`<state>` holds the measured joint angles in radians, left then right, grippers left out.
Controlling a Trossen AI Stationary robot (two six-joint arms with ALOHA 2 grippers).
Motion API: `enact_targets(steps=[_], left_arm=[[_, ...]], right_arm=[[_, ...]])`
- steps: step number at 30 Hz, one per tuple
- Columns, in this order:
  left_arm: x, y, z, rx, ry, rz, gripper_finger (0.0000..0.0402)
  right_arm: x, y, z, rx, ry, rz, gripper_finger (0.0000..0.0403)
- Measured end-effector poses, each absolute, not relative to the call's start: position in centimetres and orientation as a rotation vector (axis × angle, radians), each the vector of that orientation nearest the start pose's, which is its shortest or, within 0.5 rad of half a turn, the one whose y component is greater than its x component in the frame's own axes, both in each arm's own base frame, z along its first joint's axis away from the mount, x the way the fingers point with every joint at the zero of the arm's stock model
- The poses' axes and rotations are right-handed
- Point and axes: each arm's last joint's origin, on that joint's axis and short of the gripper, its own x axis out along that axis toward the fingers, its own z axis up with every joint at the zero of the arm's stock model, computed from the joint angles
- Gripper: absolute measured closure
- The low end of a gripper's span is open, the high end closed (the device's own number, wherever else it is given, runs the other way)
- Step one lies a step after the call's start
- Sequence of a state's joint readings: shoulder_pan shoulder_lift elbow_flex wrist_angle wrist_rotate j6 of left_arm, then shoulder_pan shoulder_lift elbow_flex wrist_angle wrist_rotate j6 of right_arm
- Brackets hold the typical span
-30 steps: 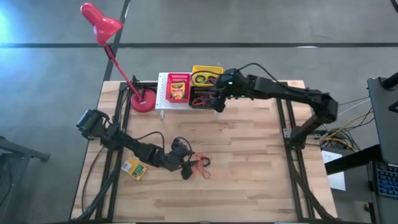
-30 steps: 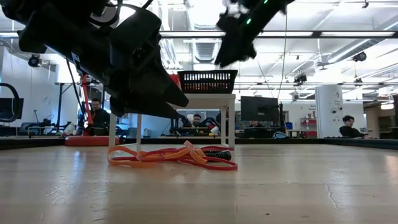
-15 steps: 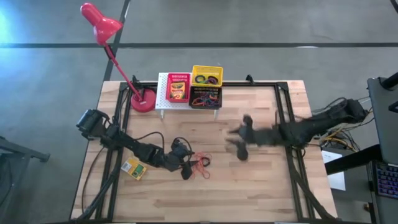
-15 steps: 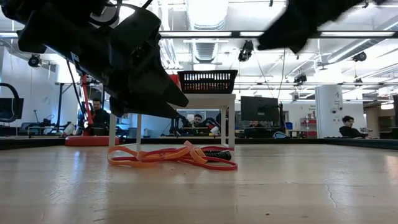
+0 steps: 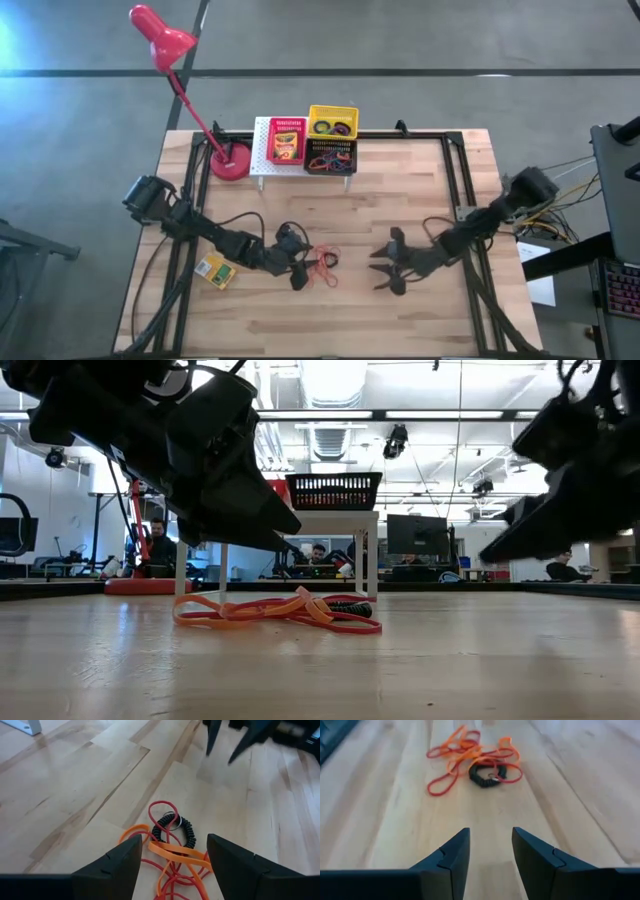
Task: Pick & Place Office Desk Supplies
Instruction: Put the black spring keychain into the yellow bin on the shelf
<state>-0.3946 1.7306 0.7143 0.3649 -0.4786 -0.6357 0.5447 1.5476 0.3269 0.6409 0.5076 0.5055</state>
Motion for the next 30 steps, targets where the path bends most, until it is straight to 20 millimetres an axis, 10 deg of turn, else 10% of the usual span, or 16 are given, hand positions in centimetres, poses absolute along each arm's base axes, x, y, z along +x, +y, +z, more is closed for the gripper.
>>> enact_targets(steps=[14, 30], left_arm=[[29.0, -10.6, 12.6, -0.378, 0.62, 0.322, 0.0174], [28.7, -10.5, 12.3, -0.382, 0.655, 0.346, 0.0174]], right_arm=[[30.5, 10.9, 10.6, -0.112, 0.575, 0.239, 0.0257], [34.6, 8.1, 10.1, -0.25, 0.774, 0.379, 0.0283]])
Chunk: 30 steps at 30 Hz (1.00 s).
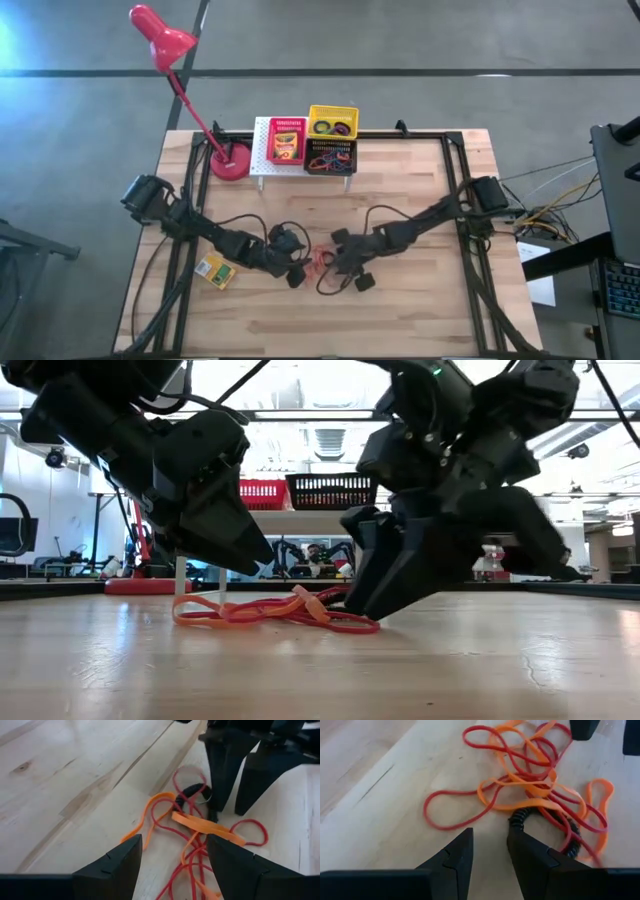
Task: Pick & Place Office Desk Supplies
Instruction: Put the black spring keychain into the yellow bin on the shelf
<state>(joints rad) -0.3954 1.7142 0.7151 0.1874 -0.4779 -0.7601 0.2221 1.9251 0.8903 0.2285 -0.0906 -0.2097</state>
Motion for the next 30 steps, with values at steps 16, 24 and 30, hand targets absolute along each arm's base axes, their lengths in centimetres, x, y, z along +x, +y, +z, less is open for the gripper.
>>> enact_targets(steps=[16, 24, 30], left_arm=[[28.7, -10.5, 12.4, -0.384, 0.652, 0.345, 0.0174], [28.7, -10.5, 12.4, -0.384, 0.652, 0.345, 0.0174], [28.7, -10.5, 12.4, -0.385, 0.65, 0.344, 0.0174]], right_arm=[[34.6, 8.0, 11.4, -0.237, 0.773, 0.355, 0.0295], [34.7, 7.9, 10.6, -0.24, 0.789, 0.306, 0.027], [34.7, 7.9, 11.3, -0.238, 0.769, 0.306, 0.0252]])
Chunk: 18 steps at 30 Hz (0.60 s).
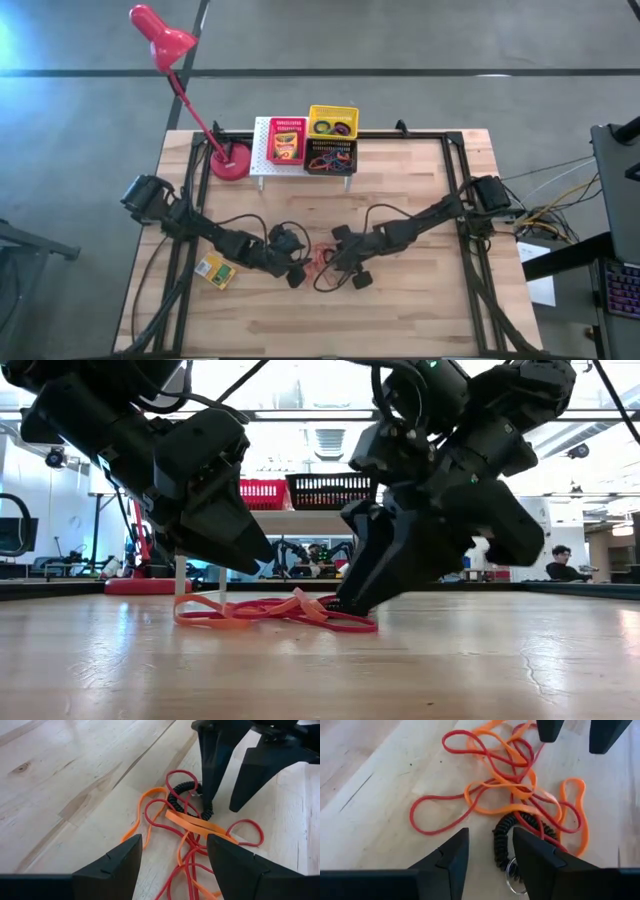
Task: Pick & Place Office Desk Supplies
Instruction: Put the black spring keychain into the yellow bin on the shelf
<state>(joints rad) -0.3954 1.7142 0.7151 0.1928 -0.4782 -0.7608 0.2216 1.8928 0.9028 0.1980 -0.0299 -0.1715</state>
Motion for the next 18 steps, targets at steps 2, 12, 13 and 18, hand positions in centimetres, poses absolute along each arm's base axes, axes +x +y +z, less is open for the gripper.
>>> enact_targets(steps=[2, 12, 13, 18], left_arm=[[28.7, -10.5, 12.4, -0.386, 0.65, 0.344, 0.0174], [28.7, -10.5, 12.4, -0.387, 0.648, 0.343, 0.0174], [28.7, -10.5, 12.4, -0.387, 0.648, 0.343, 0.0174], [28.7, -10.5, 12.4, -0.387, 0.647, 0.343, 0.0174]], right_arm=[[34.7, 7.9, 11.3, -0.227, 0.774, 0.301, 0.0248], [34.6, 7.6, 10.0, -0.168, 0.817, 0.324, 0.0298], [34.6, 7.6, 10.1, -0.162, 0.821, 0.322, 0.0313], [33.6, 7.7, 11.2, -0.095, 0.896, 0.328, 0.0382]])
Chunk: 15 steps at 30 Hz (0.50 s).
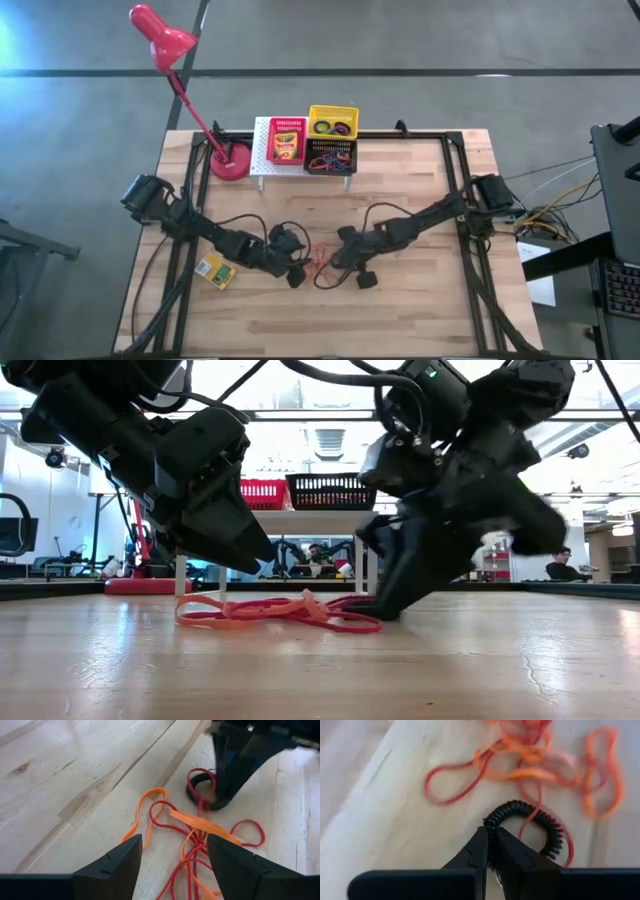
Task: Pick & Place Office Desk Supplies
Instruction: Put the black spring keychain into the yellow bin on the shelf
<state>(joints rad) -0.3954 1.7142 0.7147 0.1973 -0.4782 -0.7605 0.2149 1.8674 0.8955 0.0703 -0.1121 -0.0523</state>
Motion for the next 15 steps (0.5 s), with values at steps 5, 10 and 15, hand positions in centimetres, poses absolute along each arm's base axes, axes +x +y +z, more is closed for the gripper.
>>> enact_targets(steps=[5, 10, 15], left_arm=[[28.7, -10.5, 12.4, -0.388, 0.646, 0.343, 0.0174], [28.7, -10.6, 12.4, -0.389, 0.644, 0.342, 0.0174], [28.8, -10.5, 12.5, -0.389, 0.636, 0.347, 0.0174]], right_arm=[[31.7, 8.8, 13.6, 0.099, 0.988, 0.471, 0.0379], [29.9, 10.3, 15.9, 0.246, 1.018, 0.684, 0.0378], [29.0, 11.0, 17.9, 0.113, 0.734, 0.824, 0.0378]])
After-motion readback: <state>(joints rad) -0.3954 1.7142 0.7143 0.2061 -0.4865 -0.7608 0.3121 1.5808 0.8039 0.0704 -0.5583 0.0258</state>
